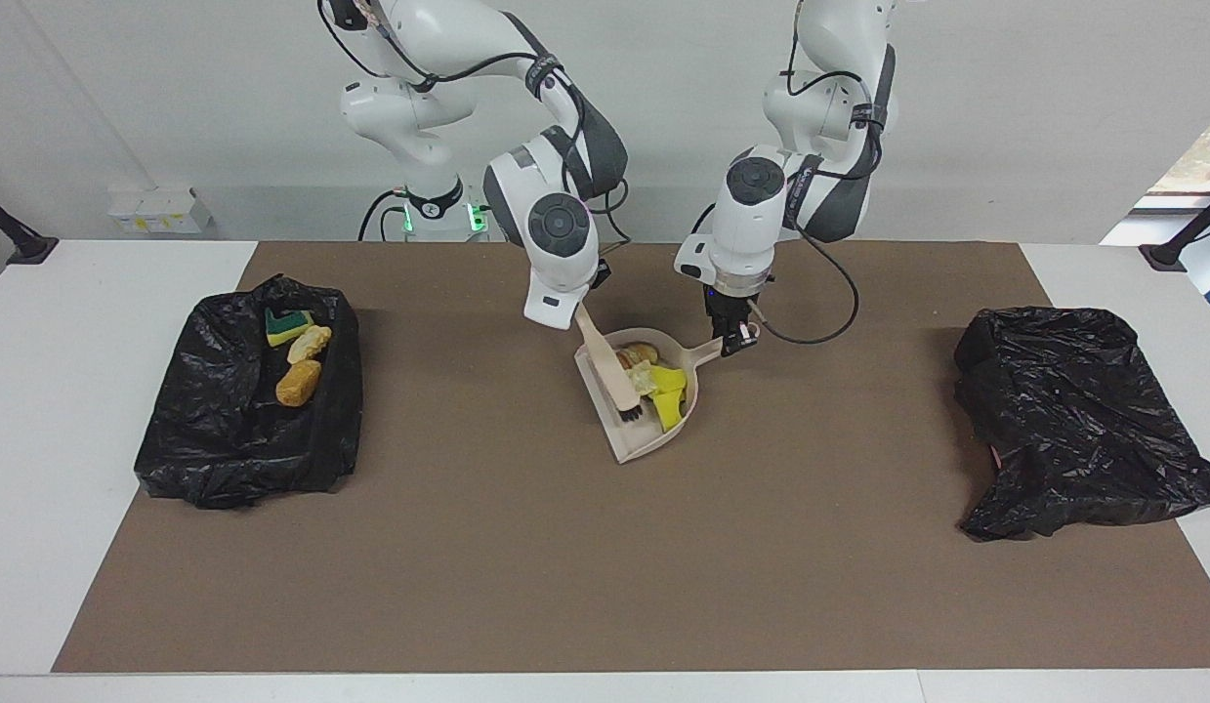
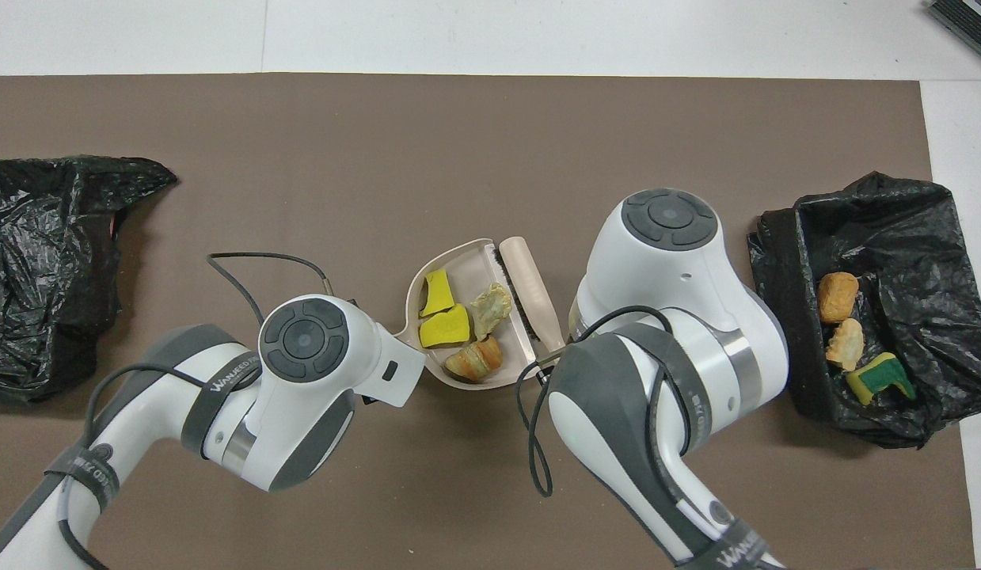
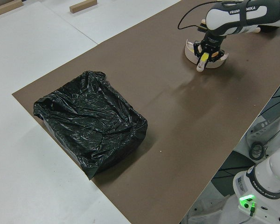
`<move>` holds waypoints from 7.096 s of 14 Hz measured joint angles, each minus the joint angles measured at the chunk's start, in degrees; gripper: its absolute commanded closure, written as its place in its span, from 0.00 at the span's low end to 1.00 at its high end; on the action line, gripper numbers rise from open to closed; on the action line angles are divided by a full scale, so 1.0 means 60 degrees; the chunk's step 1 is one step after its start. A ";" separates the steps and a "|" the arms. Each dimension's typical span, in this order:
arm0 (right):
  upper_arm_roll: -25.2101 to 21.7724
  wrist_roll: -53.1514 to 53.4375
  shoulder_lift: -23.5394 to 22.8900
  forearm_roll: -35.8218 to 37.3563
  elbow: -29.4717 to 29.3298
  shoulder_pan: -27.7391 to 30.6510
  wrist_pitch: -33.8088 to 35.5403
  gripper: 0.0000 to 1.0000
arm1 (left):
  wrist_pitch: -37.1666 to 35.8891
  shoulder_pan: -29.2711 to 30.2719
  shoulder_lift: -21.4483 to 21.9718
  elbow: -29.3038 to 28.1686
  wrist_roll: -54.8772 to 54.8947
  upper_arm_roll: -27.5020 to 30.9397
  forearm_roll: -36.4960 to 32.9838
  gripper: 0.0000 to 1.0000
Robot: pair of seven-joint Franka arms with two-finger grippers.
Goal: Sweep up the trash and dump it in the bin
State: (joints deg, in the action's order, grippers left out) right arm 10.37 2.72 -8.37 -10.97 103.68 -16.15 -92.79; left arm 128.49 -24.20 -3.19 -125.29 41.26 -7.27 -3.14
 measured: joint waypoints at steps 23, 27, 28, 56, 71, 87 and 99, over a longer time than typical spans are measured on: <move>0.0087 0.3531 0.1038 0.0179 0.1882 -0.1053 -0.1903 1.00 | -0.3758 0.6728 -0.1901 0.5535 0.9096 0.0210 0.0511 1.00; 0.0137 0.4632 0.1233 0.0179 0.2600 -0.2001 -0.2627 1.00 | -0.4051 0.8114 -0.1904 0.5843 1.1466 0.0224 0.0511 1.00; 0.0143 0.4963 0.1304 0.0179 0.2835 -0.2278 -0.2863 1.00 | -0.4052 0.8388 -0.1906 0.5855 1.2040 0.0251 0.0510 1.00; 0.0024 0.5426 0.1576 -0.0778 0.3163 -0.1220 -0.3991 0.00 | -0.2952 0.7455 -0.0722 0.5031 0.7032 0.0178 -1.0580 1.00; -0.0034 0.3588 0.1573 0.2386 -0.2601 0.1976 0.0876 0.00 | -0.6352 0.5653 0.0006 0.4910 0.1859 0.0001 -0.4768 1.00; -0.0052 0.2948 0.0854 0.2338 -0.3465 0.2868 0.1483 0.00 | -0.6506 0.1418 0.0254 0.4976 -0.8476 -0.0498 0.0299 1.00; -0.0041 0.2847 0.1463 0.2308 -0.2455 0.3101 0.0994 0.00 | -0.3658 0.0178 -0.1255 0.4798 -1.1224 -0.1174 0.0812 1.00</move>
State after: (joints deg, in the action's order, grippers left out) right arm 10.12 19.80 0.41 2.88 88.95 2.46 -86.83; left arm 106.54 -23.14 -10.72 -96.50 -26.09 -14.32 1.73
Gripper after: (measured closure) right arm 0.000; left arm 0.678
